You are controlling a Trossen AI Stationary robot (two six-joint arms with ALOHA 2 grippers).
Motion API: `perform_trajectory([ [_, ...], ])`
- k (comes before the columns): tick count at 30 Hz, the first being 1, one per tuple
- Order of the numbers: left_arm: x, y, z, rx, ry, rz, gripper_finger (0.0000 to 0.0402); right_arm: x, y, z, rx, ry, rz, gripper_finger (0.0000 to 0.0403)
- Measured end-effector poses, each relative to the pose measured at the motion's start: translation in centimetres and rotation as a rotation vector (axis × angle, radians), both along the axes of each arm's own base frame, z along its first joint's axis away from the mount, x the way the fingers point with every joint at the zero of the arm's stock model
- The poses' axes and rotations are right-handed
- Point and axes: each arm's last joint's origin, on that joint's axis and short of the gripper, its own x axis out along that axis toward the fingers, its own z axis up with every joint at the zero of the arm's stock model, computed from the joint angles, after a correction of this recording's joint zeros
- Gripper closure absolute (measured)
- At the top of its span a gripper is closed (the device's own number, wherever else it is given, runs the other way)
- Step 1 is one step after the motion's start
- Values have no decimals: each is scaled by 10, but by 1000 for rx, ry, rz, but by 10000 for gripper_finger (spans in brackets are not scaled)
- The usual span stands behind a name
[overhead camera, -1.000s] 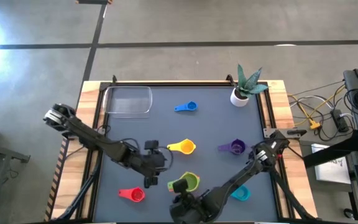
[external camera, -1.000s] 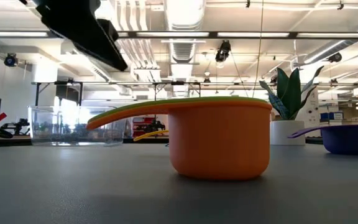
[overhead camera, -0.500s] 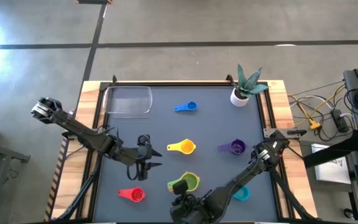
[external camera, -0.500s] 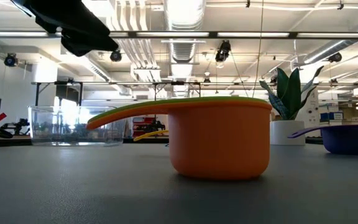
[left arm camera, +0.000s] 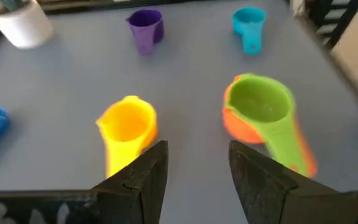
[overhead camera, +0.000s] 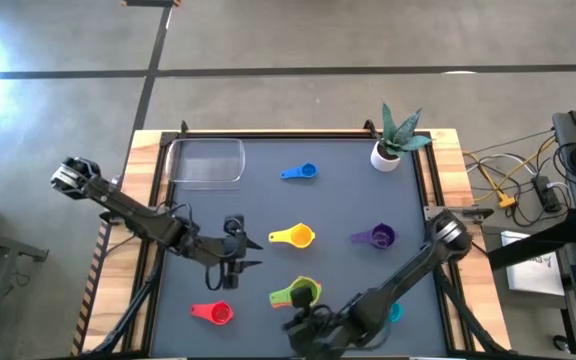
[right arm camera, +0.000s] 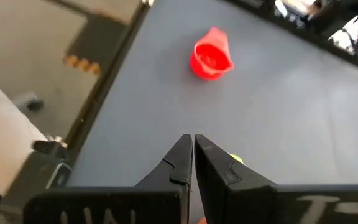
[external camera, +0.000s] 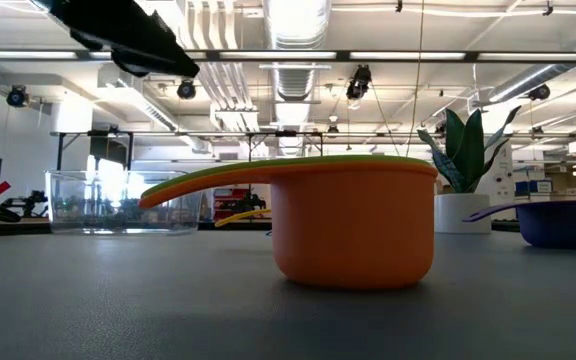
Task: Nest measuring cups in basket
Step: Stack the violet measuring cup on top of the green measuring cup
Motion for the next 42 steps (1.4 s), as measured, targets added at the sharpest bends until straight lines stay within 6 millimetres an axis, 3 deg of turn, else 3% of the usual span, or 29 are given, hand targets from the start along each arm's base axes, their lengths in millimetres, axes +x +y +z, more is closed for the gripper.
perform_trajectory([
  [9,5,-1,17,12,-55,15,248,-52,-28,-1,150,-207,12,394],
  [21,2,15,-3,34,-76,36,248,-97,-56,-18,164,-364,11,393],
  [29,-1,33,-15,-12,-154,61,252,-117,-74,-28,201,-440,3,394],
  [38,0,47,-26,-42,-188,46,284,-120,-77,-34,191,-439,2,394],
  [42,3,50,-25,-44,-179,33,291,-122,-80,-27,191,-449,2,394],
])
